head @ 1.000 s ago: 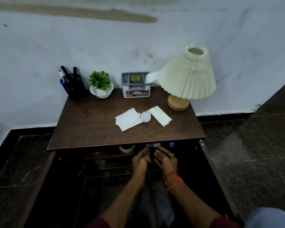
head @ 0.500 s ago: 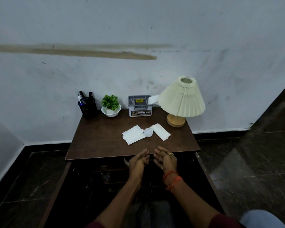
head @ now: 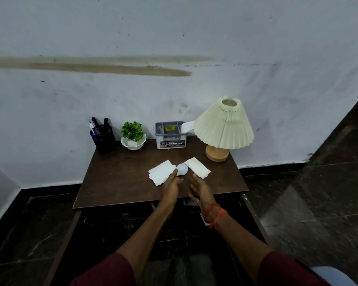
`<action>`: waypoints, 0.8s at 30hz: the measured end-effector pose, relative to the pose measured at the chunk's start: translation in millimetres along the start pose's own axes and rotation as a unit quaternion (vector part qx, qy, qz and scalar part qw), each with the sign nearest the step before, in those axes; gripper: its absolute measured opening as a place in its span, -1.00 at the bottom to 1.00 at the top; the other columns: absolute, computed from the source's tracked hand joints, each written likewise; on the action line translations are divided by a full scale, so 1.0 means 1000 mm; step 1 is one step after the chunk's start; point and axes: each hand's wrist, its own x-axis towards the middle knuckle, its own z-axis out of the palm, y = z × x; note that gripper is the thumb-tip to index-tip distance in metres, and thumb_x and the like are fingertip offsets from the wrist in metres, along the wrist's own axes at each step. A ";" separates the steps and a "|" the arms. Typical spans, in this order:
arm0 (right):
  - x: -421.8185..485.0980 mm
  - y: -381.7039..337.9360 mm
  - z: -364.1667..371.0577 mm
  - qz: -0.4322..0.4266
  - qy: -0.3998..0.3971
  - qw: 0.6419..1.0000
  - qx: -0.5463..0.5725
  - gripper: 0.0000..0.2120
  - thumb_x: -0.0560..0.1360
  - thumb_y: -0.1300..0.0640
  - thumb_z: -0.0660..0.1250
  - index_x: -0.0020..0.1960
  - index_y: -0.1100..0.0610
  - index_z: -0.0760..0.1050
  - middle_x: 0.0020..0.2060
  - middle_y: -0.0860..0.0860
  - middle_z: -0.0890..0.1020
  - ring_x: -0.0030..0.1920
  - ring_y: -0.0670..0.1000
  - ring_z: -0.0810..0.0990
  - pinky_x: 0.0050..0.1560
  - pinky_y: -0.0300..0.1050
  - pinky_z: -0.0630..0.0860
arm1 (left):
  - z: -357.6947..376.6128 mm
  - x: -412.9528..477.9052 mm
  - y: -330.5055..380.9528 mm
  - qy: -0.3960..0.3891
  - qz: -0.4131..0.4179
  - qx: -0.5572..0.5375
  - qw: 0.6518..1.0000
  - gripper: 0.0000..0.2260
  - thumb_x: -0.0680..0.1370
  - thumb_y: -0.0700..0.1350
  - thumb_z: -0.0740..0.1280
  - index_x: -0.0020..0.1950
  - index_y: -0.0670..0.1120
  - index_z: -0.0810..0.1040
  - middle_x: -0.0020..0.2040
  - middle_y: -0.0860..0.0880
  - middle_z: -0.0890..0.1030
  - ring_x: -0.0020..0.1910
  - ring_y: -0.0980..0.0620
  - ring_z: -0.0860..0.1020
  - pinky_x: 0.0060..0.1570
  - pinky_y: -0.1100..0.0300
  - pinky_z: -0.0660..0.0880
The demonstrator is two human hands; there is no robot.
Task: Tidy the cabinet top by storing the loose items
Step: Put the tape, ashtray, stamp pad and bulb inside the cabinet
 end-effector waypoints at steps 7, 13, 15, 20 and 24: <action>0.022 -0.006 0.004 0.000 -0.010 1.000 -0.010 -0.52 0.60 -0.09 0.12 0.47 0.05 0.27 0.45 -0.03 0.35 0.45 0.01 0.31 0.33 -0.01 0.31 | 0.004 0.029 0.025 0.036 0.005 0.049 0.998 -0.62 0.56 -0.10 0.25 0.32 -0.24 0.51 0.33 -0.22 0.52 0.35 -0.17 0.45 0.41 -0.05 0.33; 0.038 -0.009 0.009 0.001 -0.013 1.000 0.004 -0.55 0.60 -0.07 0.12 0.43 0.06 0.32 0.39 -0.03 0.43 0.40 0.00 0.39 0.23 -0.05 0.36 | 0.003 0.041 0.020 0.040 -0.002 0.055 0.998 -0.73 0.60 -0.10 0.21 0.18 -0.17 0.60 0.26 -0.18 0.59 0.20 -0.07 0.53 0.33 0.05 0.38; 0.041 -0.009 0.010 0.001 -0.017 1.000 0.007 -0.57 0.60 -0.07 0.12 0.41 0.05 0.36 0.36 -0.03 0.47 0.36 -0.01 0.43 0.21 -0.06 0.36 | 0.004 0.040 0.016 0.039 0.004 0.040 0.998 -0.78 0.61 -0.12 0.22 0.13 -0.15 0.60 0.18 -0.13 0.61 0.13 -0.03 0.54 0.26 0.10 0.42; 0.042 -0.010 0.010 -0.004 -0.014 1.000 0.005 -0.58 0.59 -0.08 0.12 0.38 0.05 0.40 0.31 0.01 0.53 0.24 -0.01 0.51 0.23 -0.03 0.37 | 0.007 0.034 0.012 0.035 0.013 0.016 0.999 -0.85 0.59 -0.10 0.25 -0.01 -0.03 0.62 0.09 -0.07 0.64 0.16 -0.04 0.55 0.28 0.05 0.43; 0.031 -0.017 0.010 -0.013 -0.007 1.000 0.010 -0.60 0.59 -0.06 0.14 0.36 0.07 0.42 0.27 0.03 0.56 0.16 -0.01 0.53 0.20 -0.03 0.38 | 0.009 0.022 0.018 0.020 0.022 0.005 1.000 -0.82 0.60 -0.09 0.23 0.07 -0.02 0.62 0.15 -0.05 0.63 0.19 -0.01 0.54 0.31 0.04 0.43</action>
